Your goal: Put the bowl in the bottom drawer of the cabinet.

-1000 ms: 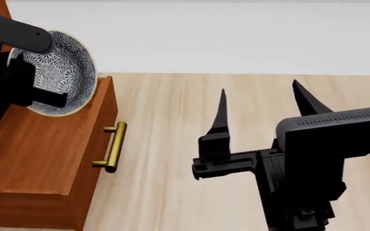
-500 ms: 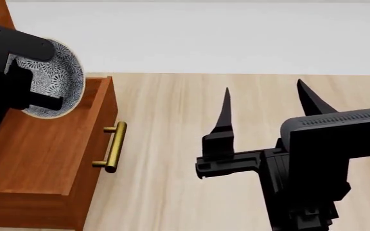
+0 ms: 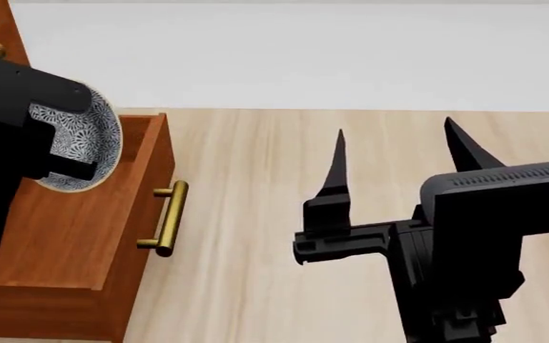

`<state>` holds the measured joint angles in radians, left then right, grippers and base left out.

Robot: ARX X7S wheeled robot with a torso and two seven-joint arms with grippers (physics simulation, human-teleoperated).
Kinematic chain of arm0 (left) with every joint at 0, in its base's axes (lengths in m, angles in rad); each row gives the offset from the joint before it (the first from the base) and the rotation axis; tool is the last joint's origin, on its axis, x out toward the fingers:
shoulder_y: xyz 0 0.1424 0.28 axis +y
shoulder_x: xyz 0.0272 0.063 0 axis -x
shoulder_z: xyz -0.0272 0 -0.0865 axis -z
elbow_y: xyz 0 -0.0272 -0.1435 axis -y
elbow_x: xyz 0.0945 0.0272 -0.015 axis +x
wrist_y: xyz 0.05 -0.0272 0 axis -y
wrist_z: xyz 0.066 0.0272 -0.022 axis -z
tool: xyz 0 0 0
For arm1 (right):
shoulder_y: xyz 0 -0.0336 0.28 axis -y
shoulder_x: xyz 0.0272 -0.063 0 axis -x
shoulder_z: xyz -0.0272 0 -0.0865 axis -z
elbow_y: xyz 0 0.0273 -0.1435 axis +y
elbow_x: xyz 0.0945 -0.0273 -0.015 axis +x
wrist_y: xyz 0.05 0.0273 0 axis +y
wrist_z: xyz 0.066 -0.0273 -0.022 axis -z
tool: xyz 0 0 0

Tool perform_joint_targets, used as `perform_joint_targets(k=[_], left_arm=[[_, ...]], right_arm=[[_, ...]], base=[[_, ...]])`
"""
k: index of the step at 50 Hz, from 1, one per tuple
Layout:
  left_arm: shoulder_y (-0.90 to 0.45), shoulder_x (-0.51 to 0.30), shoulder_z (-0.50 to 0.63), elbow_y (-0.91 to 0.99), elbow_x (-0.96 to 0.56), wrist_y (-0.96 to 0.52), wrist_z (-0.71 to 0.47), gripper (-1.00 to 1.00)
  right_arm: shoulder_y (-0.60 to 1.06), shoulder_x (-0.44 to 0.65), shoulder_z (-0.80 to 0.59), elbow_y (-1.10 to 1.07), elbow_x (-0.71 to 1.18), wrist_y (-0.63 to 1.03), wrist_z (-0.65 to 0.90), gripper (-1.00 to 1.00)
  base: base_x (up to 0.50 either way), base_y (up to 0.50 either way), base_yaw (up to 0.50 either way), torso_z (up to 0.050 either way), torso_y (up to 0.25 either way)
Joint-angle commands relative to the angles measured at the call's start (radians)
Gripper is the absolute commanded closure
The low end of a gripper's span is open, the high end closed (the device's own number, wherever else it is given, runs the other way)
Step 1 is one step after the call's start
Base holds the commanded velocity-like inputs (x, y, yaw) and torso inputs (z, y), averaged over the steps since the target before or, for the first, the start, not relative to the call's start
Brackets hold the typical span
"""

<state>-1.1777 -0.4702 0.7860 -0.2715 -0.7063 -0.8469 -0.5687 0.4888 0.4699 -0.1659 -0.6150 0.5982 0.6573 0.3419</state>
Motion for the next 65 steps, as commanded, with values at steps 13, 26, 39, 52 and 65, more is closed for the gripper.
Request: perform_joint_targets(k=[13,26,39,52,65], left_arm=[[0.015,0.034,0.034,-0.103,0.069,0.068,0.020,1.00],[0.029,0.046,0.049,-0.153,0.092,0.103,0.029,1.00],[0.047,0.057,0.062,-0.206,0.115,0.142,0.038,1.00],[0.064,0.061,0.071,-0.239,0.133,0.171,0.037,1.00],[0.082,0.071,0.074,-0.285,0.141,0.202,0.046,1.00]], right_arm=[[-0.002,0.007,0.004,-0.003,0.007,-0.006,0.003,-1.00],[-0.003,0.010,0.003,-0.005,0.010,-0.006,0.008,-1.00],[0.000,0.011,-0.001,0.001,0.009,-0.008,0.010,-1.00],[0.001,0.013,-0.006,0.003,0.008,-0.010,0.011,-1.00],[0.000,0.016,-0.008,0.001,0.009,-0.011,0.015,-1.00]], base=[[0.00,0.00,0.00,0.000,0.001],[0.00,0.00,0.00,0.000,0.001],[0.00,0.00,0.00,0.000,0.000],[0.00,0.00,0.00,0.000,0.001],[0.00,0.00,0.00,0.000,0.001]])
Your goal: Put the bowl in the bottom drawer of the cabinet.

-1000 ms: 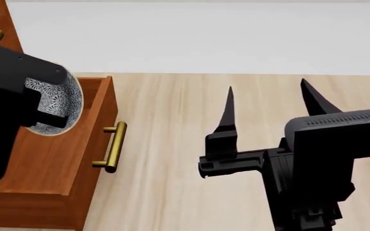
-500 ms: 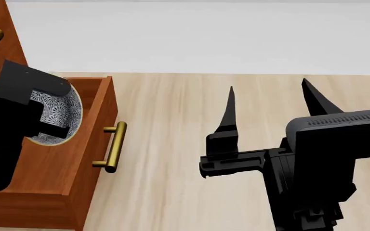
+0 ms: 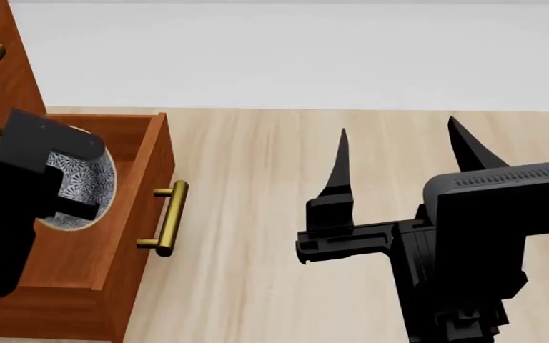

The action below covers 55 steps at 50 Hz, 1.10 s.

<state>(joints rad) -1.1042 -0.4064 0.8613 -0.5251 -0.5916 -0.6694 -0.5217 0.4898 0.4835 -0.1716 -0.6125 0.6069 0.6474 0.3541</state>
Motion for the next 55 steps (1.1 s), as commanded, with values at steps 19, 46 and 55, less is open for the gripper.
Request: perform_joint_targets(k=[19,46,55], left_arm=[[0.017,0.026,0.004,-0.105,0.042,0.064,0.014,1.00],[0.030,0.050,0.011,-0.177,0.051,0.101,0.040,1.00],[0.035,0.055,0.014,-0.193,0.053,0.109,0.048,1.00]], right_arm=[[-0.001,0.006,-0.003,0.000,0.005,-0.005,0.004,-1.00],[-0.002,0.011,-0.004,-0.002,0.010,-0.009,0.009,-1.00],[0.000,0.011,-0.009,0.000,0.009,-0.010,0.010,-1.00]], base=[[0.00,0.00,0.00,0.001,0.000],[0.00,0.00,0.00,0.000,0.001],[0.00,0.00,0.00,0.000,0.000]])
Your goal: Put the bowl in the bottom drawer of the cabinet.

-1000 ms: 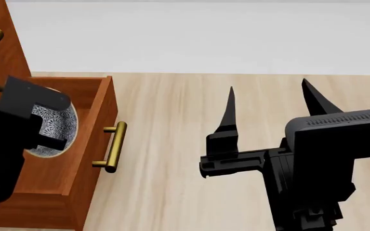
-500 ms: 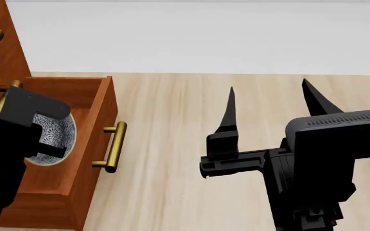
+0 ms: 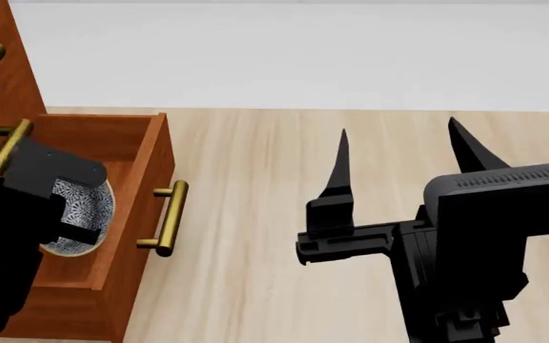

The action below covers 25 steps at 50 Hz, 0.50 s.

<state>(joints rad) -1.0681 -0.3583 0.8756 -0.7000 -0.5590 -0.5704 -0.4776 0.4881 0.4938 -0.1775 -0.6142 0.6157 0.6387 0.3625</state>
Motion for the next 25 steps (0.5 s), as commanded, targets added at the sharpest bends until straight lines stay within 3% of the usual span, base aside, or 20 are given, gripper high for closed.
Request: perform_joint_targets(k=[1,25], left_arm=[[0.000,0.009,-0.001,-0.022,0.020,0.012,0.005,1.00],[0.007,0.028,0.006,-0.075,0.028,0.032,0.022,1.00]], right_arm=[[0.001,0.001,-0.004,0.002,0.001,-0.001,0.002,-1.00],[0.003,0.004,-0.009,0.006,0.001,-0.008,0.003,-1.00]], base=[[0.00,0.00,0.00,0.000,0.000],[0.00,0.00,0.00,0.000,0.000]])
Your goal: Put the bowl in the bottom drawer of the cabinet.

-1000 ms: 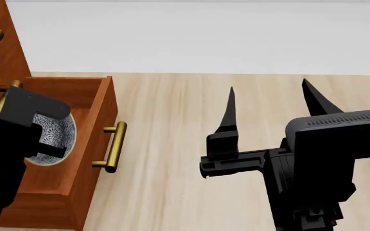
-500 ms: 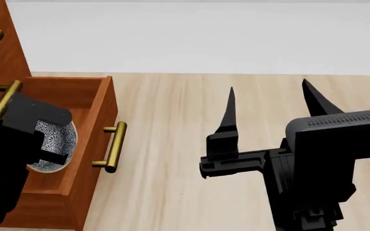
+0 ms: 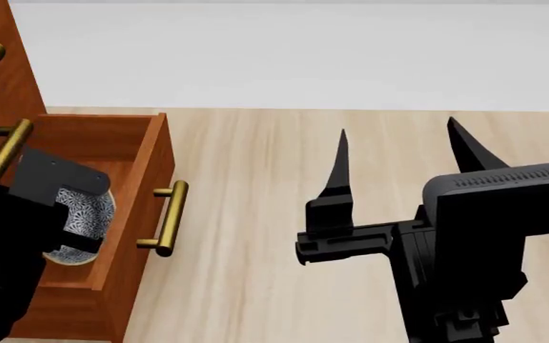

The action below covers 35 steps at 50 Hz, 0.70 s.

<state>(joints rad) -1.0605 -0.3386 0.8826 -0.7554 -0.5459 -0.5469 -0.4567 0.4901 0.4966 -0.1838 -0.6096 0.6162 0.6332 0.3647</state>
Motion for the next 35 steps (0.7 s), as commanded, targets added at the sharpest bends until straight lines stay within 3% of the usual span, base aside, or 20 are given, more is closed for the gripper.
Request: perform_joint_targets(k=[1,29,30,35], left_arm=[[0.000,0.009,0.000,-0.019,0.016,0.009,0.000,1.00],[0.015,0.010,0.000,-0.024,0.006,0.000,0.017,1.00],[0.017,0.010,0.000,-0.025,0.005,0.000,0.019,-1.00],[0.017,0.010,0.002,-0.022,0.006,-0.004,0.020,-1.00]], right_arm=[[0.001,0.002,-0.003,0.002,0.000,-0.002,0.001,-1.00],[-0.004,0.009,-0.004,-0.012,0.008,0.000,0.012,-1.00],[-0.004,0.009,-0.005,-0.012,0.008,0.000,0.012,-1.00],[-0.004,0.009,-0.004,-0.011,0.009,-0.001,0.012,-1.00]], base=[[0.00,0.00,0.00,0.000,0.000],[0.00,0.00,0.00,0.000,0.000],[0.00,0.00,0.00,0.000,0.000],[0.00,0.00,0.00,0.000,0.000]])
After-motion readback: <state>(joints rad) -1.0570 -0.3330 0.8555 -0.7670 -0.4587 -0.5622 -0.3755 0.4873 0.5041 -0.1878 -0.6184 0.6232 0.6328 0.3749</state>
